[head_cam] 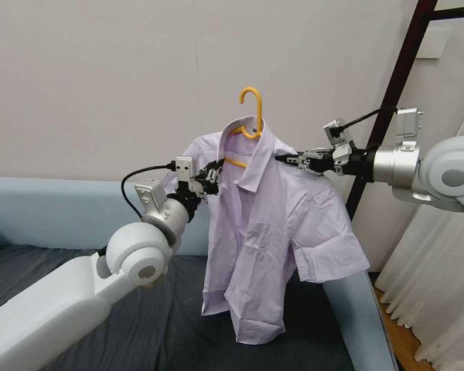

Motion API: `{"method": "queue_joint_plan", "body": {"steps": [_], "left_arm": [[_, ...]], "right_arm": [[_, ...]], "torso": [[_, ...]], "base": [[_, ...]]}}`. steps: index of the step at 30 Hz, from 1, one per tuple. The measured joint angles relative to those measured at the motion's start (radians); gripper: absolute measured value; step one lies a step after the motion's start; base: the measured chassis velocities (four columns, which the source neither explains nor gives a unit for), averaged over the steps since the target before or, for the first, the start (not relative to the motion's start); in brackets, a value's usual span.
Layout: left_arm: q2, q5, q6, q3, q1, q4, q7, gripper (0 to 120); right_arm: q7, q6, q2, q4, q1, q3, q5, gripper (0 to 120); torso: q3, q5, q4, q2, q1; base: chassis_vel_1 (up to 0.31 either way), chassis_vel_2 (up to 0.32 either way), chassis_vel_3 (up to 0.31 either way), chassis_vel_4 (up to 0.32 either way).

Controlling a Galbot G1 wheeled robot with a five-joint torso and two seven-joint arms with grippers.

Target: Pick up the clothes from the sofa and hang them on the clothes hanger.

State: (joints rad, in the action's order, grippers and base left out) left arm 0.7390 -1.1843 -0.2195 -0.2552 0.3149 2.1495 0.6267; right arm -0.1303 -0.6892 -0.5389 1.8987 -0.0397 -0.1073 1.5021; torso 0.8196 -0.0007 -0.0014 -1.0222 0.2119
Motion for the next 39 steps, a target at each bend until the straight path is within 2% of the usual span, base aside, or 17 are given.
{"method": "queue_joint_plan", "body": {"steps": [1,6,9,11,14,16,18,20,21,23,24,27,29,32,33,35,39], "left_arm": [[0.0,0.0,0.0,0.0,0.0,0.0,0.0,26],[-0.049,-0.002,-0.025,0.017,0.03,0.09,0.029,44],[-0.118,0.019,-0.021,0.052,0.094,0.173,0.033,59],[-0.143,0.026,-0.015,0.073,0.132,0.201,0.032,62],[-0.189,0.081,0.026,0.204,0.31,0.246,0.008,76],[-0.175,0.128,0.057,0.325,0.465,0.25,-0.022,84],[-0.165,0.145,0.064,0.361,0.509,0.25,-0.032,86],[-0.08,0.261,0.121,0.53,0.734,0.238,-0.094,98],[-0.053,0.286,0.134,0.566,0.788,0.233,-0.113,98],[-0.048,0.29,0.137,0.572,0.797,0.233,-0.116,98],[0.031,0.363,0.185,0.656,0.933,0.213,-0.181,100],[0.179,0.537,0.307,0.762,1.115,0.157,-0.29,100],[0.204,0.563,0.326,0.775,1.14,0.15,-0.306,100],[0.311,0.694,0.413,0.818,1.233,0.121,-0.363,100],[0.311,0.694,0.413,0.818,1.233,0.121,-0.363,100],[0.373,0.766,0.478,0.836,1.327,0.11,-0.398,100],[0.43,0.818,0.555,0.839,1.436,0.099,-0.427,100]], "right_arm": [[0.0,0.0,0.0,0.0,0.0,0.0,0.0,7],[0.027,0.012,-0.002,-0.002,-0.02,0.061,0.038,7],[0.046,0.018,0.003,-0.007,-0.02,0.088,0.064,7],[0.051,0.019,0.008,-0.006,-0.018,0.092,0.072,7],[0.072,0.02,0.031,0.005,-0.02,0.103,0.099,7],[0.082,0.02,0.048,0.014,-0.025,0.105,0.112,7],[0.084,0.02,0.052,0.016,-0.027,0.106,0.114,7],[0.104,0.019,0.071,0.03,-0.039,0.117,0.13,7],[0.108,0.019,0.074,0.032,-0.043,0.121,0.133,7],[0.11,0.018,0.074,0.033,-0.045,0.123,0.133,7],[0.123,0.015,0.082,0.043,-0.058,0.135,0.138,7],[0.145,0.011,0.1,0.057,-0.074,0.151,0.142,7],[0.151,0.011,0.104,0.061,-0.076,0.154,0.144,7],[0.194,0.014,0.12,0.088,-0.088,0.17,0.151,7],[0.194,0.014,0.12,0.088,-0.088,0.17,0.151,7],[0.223,0.046,0.155,0.13,-0.111,0.182,0.157,7],[0.286,0.069,0.199,0.188,-0.137,0.202,0.184,7]], "torso": [[0.0,0.0,0.0,0.0,0.0],[0.0,-0.0001,0.0001,0.0,0.0],[0.0,0.0,0.0,0.0,0.0],[0.0,0.0,0.0001,0.0,0.0],[0.0,-0.0001,0.0002,0.0,0.0],[0.0,-0.0002,0.0002,0.0,0.0],[0.0,-0.0002,0.0002,0.0,0.0],[0.0,-0.0002,-0.0003,0.0,0.0],[0.0,-0.0002,-0.0002,0.0,0.0],[0.0,-0.0004,-0.0001,0.0,0.0],[0.0,-0.0004,0.0003,0.0,0.0],[0.0,-0.0002,0.0002,0.0,0.0],[0.0,-0.0002,0.0,0.0,0.0],[0.0,-0.0002,-0.0001,0.0,0.0],[0.0,-0.0002,-0.0001,0.0,0.0],[0.0,0.0,0.0002,0.0,0.0],[0.0,0.0001,0.0,0.0,0.0]], "base": [[0.0,0.0,0.0,0.0],[0.0,0.0,0.0,0.0],[0.0,0.0,0.0,0.0],[0.0,0.0,0.0,0.0],[0.0,0.0,0.0,0.0],[0.0,0.0,0.0,0.0],[0.0,0.0,0.0,0.0],[0.0,0.0,0.0,0.0],[0.0,0.0,0.0,0.0],[0.0,0.0,0.0,0.0],[0.0,0.0,0.0,0.0],[0.0,0.0,0.0,0.0],[0.0,0.0,0.0,0.0],[0.0,0.0,0.0,0.0],[0.0,0.0,0.0,0.0],[0.0,0.0,0.0,0.0],[0.0,0.0,0.0,0.0]]}}
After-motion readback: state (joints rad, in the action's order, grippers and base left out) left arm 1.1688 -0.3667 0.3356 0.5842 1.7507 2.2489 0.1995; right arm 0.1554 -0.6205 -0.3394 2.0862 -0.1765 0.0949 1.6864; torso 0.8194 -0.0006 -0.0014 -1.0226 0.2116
